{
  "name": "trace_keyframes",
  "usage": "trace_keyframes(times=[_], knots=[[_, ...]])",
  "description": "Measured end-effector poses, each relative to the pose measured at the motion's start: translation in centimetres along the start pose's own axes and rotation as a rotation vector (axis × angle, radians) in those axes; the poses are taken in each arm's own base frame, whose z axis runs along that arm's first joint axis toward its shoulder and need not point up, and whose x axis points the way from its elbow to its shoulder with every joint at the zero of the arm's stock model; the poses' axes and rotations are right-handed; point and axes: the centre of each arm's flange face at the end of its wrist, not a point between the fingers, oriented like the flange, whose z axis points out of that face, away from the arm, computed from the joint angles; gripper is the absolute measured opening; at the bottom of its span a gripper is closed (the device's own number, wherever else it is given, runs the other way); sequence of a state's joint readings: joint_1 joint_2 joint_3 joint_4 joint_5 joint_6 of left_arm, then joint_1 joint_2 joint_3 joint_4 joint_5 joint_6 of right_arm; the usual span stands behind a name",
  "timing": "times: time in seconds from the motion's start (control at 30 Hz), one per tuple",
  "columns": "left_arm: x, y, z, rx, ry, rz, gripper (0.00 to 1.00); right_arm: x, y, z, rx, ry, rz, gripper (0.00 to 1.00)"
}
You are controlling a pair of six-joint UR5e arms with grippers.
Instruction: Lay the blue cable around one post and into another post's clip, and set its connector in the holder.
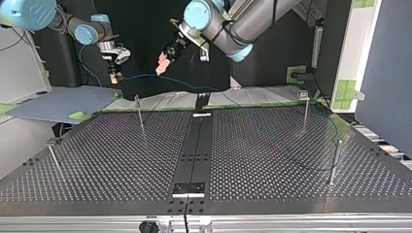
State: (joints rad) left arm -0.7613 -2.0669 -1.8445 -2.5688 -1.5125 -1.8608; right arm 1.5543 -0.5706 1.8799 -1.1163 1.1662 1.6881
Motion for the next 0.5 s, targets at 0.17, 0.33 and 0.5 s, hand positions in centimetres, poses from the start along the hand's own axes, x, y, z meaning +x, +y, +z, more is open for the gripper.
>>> trace_keyframes(times=[0.17, 0.33, 0.5], knots=[[1.0, -2.3, 1.7, 0.054, -0.029, -0.003, 1.00, 0.2, -0.2, 0.1, 0.003, 0.000, -0.001, 0.00], [2.0, -4.5, 3.1, 0.103, -0.055, -0.014, 1.00, 0.4, -0.2, 0.1, 0.004, 0.002, -0.002, 0.00], [3.1, -6.9, 4.5, 0.145, -0.087, -0.022, 1.00, 0.6, 0.1, 0.1, -0.001, 0.004, -0.002, 0.00]])
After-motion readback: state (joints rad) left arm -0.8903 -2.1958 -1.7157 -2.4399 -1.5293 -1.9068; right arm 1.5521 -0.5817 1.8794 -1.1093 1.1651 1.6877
